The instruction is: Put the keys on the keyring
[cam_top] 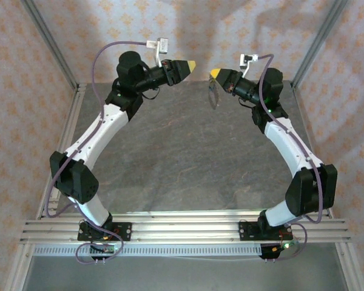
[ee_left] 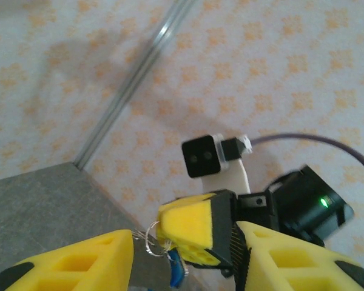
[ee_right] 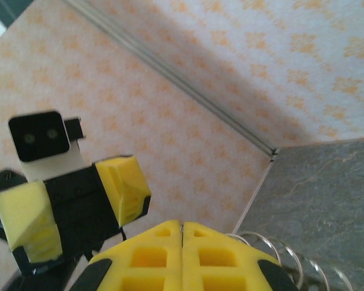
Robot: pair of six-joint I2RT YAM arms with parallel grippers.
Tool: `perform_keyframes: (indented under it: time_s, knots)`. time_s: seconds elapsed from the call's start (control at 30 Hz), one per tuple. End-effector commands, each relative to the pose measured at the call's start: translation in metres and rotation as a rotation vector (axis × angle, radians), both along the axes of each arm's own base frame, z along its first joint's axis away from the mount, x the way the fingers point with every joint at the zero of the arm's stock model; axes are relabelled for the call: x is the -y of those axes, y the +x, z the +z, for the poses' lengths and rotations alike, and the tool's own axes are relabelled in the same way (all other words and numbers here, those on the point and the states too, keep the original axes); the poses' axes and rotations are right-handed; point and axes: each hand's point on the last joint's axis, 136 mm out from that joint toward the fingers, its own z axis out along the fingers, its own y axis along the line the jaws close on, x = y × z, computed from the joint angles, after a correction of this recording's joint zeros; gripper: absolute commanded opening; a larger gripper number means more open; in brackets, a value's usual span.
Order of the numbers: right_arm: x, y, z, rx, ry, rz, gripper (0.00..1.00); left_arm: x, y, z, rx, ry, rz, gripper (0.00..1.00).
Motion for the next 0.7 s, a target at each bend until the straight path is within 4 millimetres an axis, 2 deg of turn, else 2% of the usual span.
perform_keyframes:
  time_s: [0.0, 0.13, 0.3, 0.67]
  knots:
    - [-0.007, -0.018, 0.010, 0.074, -0.055, 0.122, 0.00, 0.007, -0.004, -0.017, -0.016, 0.072, -0.119, 0.44]
    - [-0.012, -0.020, 0.009, 0.069, -0.056, 0.182, 0.00, 0.014, -0.006, -0.027, -0.020, 0.126, -0.205, 0.36]
    - [-0.015, -0.021, 0.007, 0.065, -0.060, 0.210, 0.00, 0.018, -0.007, -0.036, -0.027, 0.167, -0.247, 0.35]
    - [-0.015, -0.019, -0.001, 0.048, -0.059, 0.219, 0.00, 0.024, -0.007, -0.042, -0.040, 0.158, -0.299, 0.31]
